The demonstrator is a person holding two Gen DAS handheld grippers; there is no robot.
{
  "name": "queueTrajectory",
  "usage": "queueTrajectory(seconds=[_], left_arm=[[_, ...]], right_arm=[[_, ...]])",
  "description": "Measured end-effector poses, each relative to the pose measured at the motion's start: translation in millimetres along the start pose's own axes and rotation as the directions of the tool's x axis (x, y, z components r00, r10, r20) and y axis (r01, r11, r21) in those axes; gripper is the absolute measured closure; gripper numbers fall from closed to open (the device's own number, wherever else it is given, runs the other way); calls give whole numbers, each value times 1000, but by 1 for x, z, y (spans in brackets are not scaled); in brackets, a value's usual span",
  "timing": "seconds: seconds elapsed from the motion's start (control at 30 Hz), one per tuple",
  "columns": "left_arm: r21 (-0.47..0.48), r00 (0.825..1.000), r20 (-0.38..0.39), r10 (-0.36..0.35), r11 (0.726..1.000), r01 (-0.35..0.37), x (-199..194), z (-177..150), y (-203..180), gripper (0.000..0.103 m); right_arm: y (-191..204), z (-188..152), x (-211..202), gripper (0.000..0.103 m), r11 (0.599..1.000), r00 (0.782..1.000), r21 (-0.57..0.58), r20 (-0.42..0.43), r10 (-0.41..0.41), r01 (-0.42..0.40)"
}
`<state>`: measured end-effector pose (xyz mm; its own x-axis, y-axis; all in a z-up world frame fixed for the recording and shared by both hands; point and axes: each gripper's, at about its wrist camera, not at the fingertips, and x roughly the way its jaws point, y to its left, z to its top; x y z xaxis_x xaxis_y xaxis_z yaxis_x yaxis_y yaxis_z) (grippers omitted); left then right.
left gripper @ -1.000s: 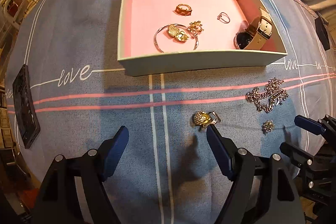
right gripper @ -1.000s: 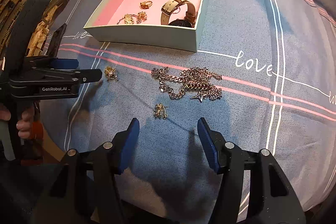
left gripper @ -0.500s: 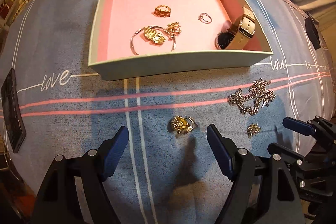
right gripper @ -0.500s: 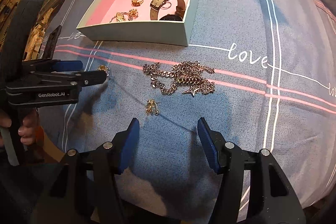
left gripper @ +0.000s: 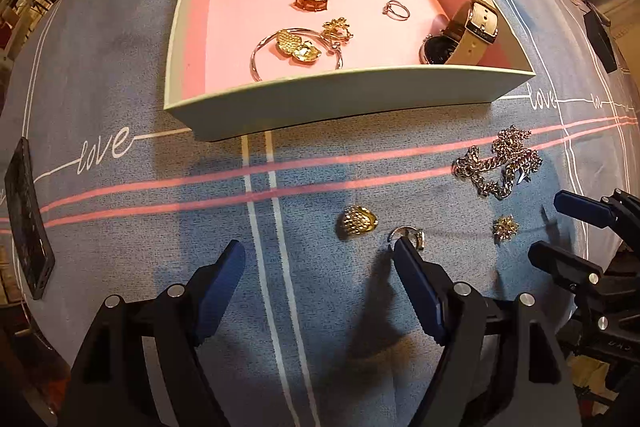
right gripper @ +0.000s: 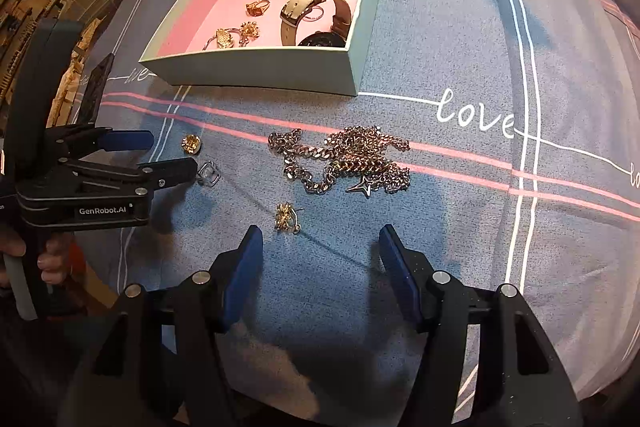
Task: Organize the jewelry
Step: 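Grasp the thick silver chain with the right tool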
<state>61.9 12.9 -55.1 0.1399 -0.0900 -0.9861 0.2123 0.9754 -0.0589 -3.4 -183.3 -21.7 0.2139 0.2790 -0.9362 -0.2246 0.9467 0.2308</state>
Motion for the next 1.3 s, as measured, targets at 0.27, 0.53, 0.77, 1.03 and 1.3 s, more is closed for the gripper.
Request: queueTrajectory(seconds=[0.27,0.53,0.77,1.03,1.3], left_arm=[[-103,1000,19,-3,995,5,-5,0,22,28],[-46,1000,17,0,999,1,-8,1,19,28],[-42,1000,16,-3,999,3,-6,12,20,28],[-44,1000,18,5,999,-4,-8,-5,20,28],[0,999,10,36,999,-36,3,3,9,40]], right_arm=[[-43,19,0,56,987,997,152,41,-67,60],[-19,40,30,49,997,998,56,0,-61,61],[-4,39,30,63,996,996,-34,-31,-80,79],[-19,25,0,63,997,999,74,52,-14,10],[-9,21,1,63,997,999,70,30,17,-19]])
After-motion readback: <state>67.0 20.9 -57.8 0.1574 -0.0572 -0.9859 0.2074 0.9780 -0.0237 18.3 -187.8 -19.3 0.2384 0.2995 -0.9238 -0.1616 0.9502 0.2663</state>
